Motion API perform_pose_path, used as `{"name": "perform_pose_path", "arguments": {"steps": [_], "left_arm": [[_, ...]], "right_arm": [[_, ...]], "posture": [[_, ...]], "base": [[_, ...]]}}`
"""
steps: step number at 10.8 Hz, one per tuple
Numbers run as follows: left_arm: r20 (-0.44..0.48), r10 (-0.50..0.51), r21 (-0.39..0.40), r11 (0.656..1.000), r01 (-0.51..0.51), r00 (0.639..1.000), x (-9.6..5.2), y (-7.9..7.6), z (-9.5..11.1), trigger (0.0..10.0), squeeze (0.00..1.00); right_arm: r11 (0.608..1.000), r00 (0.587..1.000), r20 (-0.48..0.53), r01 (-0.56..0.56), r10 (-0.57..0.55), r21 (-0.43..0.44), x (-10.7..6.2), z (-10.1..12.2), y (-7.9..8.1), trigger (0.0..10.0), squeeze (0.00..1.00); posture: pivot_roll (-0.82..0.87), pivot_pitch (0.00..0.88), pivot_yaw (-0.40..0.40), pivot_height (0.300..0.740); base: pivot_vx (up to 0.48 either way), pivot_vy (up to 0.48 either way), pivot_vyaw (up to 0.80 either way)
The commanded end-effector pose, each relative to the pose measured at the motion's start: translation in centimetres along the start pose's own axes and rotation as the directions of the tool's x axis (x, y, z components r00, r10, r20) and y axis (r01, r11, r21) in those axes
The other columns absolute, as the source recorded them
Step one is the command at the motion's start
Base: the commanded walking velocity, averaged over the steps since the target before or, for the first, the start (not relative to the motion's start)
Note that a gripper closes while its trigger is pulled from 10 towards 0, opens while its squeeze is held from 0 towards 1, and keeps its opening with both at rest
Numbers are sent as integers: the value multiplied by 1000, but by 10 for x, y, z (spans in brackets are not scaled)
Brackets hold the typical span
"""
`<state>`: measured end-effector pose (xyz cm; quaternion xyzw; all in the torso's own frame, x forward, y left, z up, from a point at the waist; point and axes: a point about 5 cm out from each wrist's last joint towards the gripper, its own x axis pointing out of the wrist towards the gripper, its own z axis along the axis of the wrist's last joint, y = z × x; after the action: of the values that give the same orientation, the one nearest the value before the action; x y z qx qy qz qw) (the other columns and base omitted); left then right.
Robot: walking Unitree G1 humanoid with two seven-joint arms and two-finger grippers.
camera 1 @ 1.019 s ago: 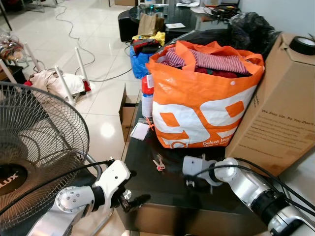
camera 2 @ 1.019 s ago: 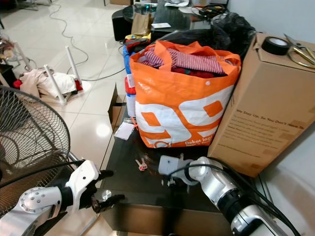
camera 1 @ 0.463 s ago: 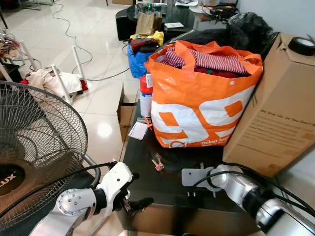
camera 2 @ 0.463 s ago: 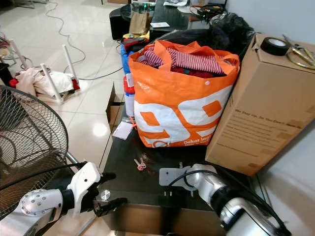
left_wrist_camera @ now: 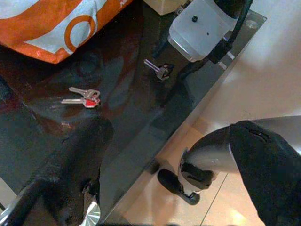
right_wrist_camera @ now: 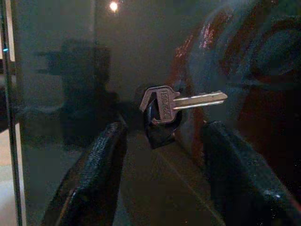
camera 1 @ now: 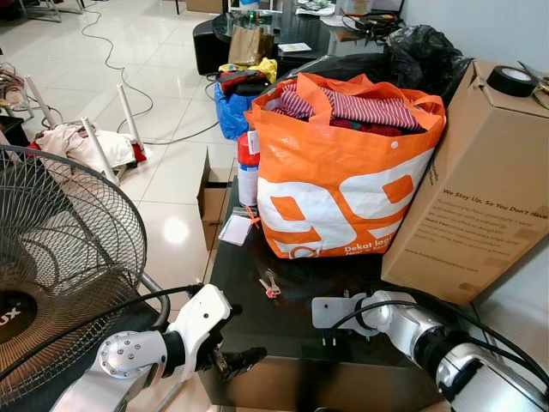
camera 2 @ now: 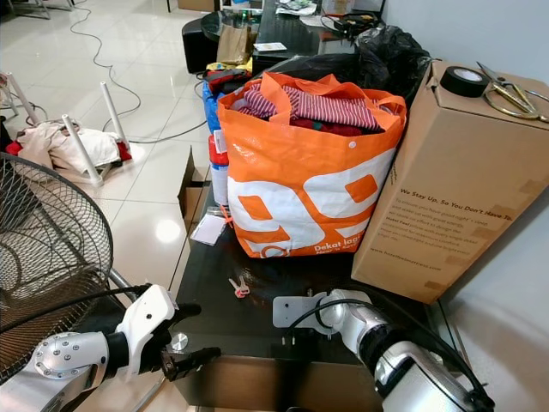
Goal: Hang keys on a hook
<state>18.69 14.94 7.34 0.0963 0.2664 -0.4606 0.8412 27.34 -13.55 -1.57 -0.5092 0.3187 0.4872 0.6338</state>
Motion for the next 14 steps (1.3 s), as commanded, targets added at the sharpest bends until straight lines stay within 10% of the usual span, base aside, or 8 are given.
{"name": "perform_pose_path", "arguments": {"steps": [1, 14], "left_arm": [[17, 6, 16, 1000, -6, 1000, -1, 1, 6, 10000, 0], [36, 29, 42, 999, -31, 999, 8, 16, 12, 10000, 0]], "right_arm": [[1000, 1000, 13, 25, -25, -1, -2, 0, -6, 0, 0], [998, 998, 12, 61, -61, -6, -8, -1, -23, 0, 0]], "posture": [[-104, 0, -38, 740], [-103, 0, -21, 740]], "base": [[0, 0, 0], [0, 0, 0]]}}
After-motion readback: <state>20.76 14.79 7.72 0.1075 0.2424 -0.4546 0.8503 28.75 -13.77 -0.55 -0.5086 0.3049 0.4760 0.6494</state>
